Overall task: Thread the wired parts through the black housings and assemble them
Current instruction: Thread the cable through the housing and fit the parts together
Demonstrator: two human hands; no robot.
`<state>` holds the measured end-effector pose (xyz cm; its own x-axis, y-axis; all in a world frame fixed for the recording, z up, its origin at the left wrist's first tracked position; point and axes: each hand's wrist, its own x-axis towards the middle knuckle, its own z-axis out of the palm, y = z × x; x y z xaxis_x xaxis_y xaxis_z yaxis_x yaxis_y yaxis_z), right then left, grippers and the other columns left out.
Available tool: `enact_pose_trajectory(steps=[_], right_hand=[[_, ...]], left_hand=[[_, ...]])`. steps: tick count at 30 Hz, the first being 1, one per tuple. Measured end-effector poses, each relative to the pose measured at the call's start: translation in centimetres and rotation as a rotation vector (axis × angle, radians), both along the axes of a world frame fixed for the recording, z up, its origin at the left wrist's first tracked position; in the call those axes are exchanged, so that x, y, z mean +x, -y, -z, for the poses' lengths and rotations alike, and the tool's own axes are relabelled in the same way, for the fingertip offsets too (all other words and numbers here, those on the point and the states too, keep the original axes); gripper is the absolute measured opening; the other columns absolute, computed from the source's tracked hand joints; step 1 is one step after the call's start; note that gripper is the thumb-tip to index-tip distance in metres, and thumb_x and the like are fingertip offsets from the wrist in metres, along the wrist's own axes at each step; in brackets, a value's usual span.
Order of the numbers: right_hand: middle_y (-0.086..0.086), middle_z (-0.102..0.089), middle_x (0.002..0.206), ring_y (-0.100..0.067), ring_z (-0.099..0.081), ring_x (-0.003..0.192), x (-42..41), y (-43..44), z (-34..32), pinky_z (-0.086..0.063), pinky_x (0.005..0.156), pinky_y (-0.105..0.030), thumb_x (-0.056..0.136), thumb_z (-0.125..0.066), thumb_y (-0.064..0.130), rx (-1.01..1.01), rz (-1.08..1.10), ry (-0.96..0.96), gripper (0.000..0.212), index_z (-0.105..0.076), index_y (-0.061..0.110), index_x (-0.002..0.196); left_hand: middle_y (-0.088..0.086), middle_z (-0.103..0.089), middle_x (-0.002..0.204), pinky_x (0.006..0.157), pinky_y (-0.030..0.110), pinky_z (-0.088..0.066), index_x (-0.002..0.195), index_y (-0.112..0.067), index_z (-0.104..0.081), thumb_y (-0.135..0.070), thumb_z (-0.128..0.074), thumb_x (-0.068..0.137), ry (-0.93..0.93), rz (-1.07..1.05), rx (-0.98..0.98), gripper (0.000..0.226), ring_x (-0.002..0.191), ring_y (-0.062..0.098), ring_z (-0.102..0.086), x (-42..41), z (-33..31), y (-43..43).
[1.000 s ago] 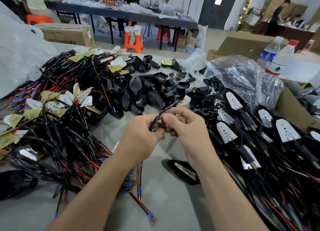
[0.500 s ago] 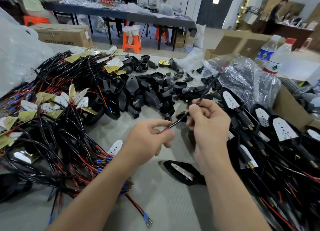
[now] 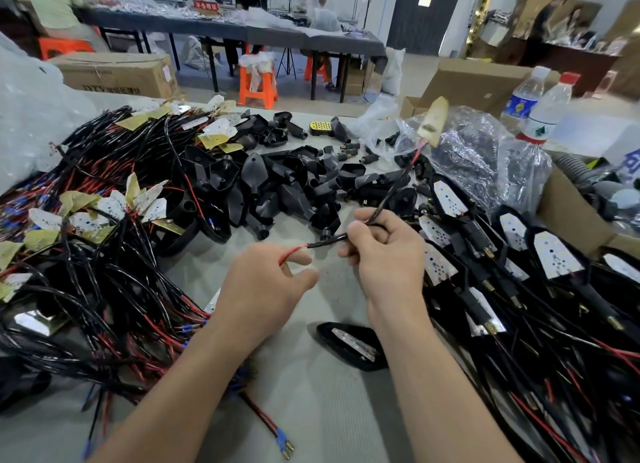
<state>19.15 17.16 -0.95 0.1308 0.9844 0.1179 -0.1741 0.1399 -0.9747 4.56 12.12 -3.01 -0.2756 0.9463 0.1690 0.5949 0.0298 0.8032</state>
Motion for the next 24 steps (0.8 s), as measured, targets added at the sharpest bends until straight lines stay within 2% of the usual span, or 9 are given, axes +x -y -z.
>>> enact_pose_trajectory(steps=[2,4,7,9,14,19,21,24], right_hand=[[-0.007,-0.059,0.059,-0.014,-0.059,0.048,0.4,-0.2,-0.1,-0.046,0.049,-0.022,0.092,-0.063,-0.002,0.013,0.065,-0.016,0.016,-0.067,0.013,0.089],[-0.005,-0.058,0.058,-0.012,-0.059,0.046,0.8,-0.4,-0.1,-0.046,0.048,-0.019,0.093,-0.061,-0.004,0.015,0.121,-0.047,0.018,-0.066,0.013,0.089],[-0.003,-0.061,0.058,-0.013,-0.059,0.048,1.6,-0.7,-0.3,-0.046,0.050,-0.019,0.093,-0.060,-0.004,0.022,0.178,-0.069,0.018,-0.064,0.013,0.091],[-0.002,-0.062,0.057,-0.013,-0.059,0.050,1.8,-0.8,-0.4,-0.047,0.051,-0.020,0.093,-0.059,-0.003,0.019,0.178,-0.080,0.017,-0.064,0.013,0.093],[-0.005,-0.065,0.060,-0.014,-0.061,0.050,0.5,-0.2,-0.2,-0.047,0.050,-0.021,0.092,-0.062,-0.002,-0.032,-0.007,-0.051,0.015,-0.067,0.012,0.089],[-0.006,-0.065,0.056,-0.015,-0.058,0.049,-0.7,0.5,0.0,-0.047,0.049,-0.023,0.093,-0.062,-0.004,-0.095,-0.131,-0.047,0.012,-0.067,0.006,0.088],[-0.006,-0.065,0.057,-0.014,-0.057,0.050,-1.0,0.8,0.0,-0.046,0.048,-0.022,0.093,-0.061,-0.004,-0.106,-0.173,-0.060,0.015,-0.067,0.008,0.086],[-0.005,-0.064,0.056,-0.013,-0.057,0.048,-0.6,0.6,-0.3,-0.045,0.047,-0.021,0.093,-0.061,-0.005,-0.114,-0.166,-0.092,0.014,-0.067,0.007,0.087]], left_hand=[[-0.020,-0.058,0.053,0.054,0.024,-0.036,0.089,-0.043,-0.073,-0.047,-0.075,0.083,-0.108,-0.004,0.004,0.008,0.055,-0.001,-0.056,0.0,-0.1,0.3],[-0.011,-0.060,0.054,0.053,0.027,-0.041,0.085,-0.046,-0.074,-0.049,-0.073,0.085,-0.012,0.022,0.030,0.003,0.050,0.005,-0.054,0.0,-0.3,0.2],[0.000,-0.064,0.056,0.049,0.013,-0.039,0.076,-0.042,-0.078,-0.038,-0.070,0.095,0.215,0.094,0.065,0.021,0.044,0.004,-0.046,0.0,-0.6,0.0],[0.001,-0.061,0.052,0.046,0.010,-0.035,0.072,-0.036,-0.080,-0.029,-0.067,0.098,0.268,0.096,0.082,0.030,0.043,0.003,-0.040,-0.1,-0.7,0.0],[0.000,-0.056,0.047,0.045,0.013,-0.033,0.092,-0.031,-0.079,-0.022,-0.070,0.096,0.339,0.087,0.090,0.013,0.041,0.005,-0.039,0.1,-0.4,-0.2],[-0.004,-0.052,0.044,0.046,0.011,-0.033,0.102,-0.033,-0.077,-0.026,-0.071,0.095,0.313,0.129,0.140,0.011,0.040,0.003,-0.039,0.2,-0.7,0.0],[-0.007,-0.047,0.044,0.046,0.015,-0.032,0.095,-0.035,-0.080,-0.034,-0.071,0.092,0.302,0.160,0.146,0.009,0.042,0.004,-0.038,0.3,-0.8,0.1],[-0.006,-0.045,0.046,0.049,0.021,-0.032,0.091,-0.046,-0.077,-0.053,-0.063,0.084,0.224,0.152,0.129,0.017,0.044,0.005,-0.037,0.2,-0.7,0.1]])
